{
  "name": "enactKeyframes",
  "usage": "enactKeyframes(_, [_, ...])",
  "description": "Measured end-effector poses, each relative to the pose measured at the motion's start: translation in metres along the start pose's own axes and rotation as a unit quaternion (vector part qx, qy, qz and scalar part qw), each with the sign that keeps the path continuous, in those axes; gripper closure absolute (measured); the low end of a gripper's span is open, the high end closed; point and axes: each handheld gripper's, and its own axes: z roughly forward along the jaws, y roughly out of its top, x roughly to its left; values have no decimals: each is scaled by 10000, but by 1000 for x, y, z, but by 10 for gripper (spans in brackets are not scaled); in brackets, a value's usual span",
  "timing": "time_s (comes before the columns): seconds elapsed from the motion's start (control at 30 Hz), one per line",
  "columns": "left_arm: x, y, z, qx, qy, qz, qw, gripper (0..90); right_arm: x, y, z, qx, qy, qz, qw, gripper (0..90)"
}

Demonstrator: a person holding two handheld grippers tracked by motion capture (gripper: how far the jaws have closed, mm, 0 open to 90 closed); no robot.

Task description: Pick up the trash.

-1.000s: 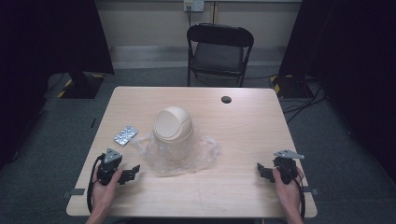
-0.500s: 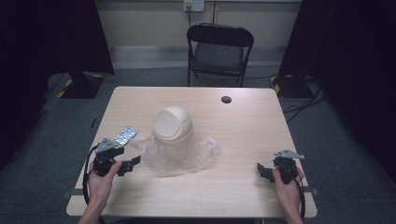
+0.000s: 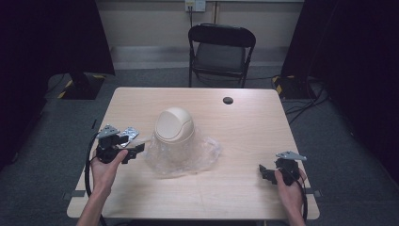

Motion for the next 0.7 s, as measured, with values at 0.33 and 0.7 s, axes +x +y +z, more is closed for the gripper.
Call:
enactKeyframes(0.33, [-7,35,1,-269,-175,145,9994,189,0,0,0,-2,-1,1,10000,109])
enactKeyframes(0.7, [-10,55,28,-79,-527,293,9981,189,0,0,0,-1,-1,-1,10000,109])
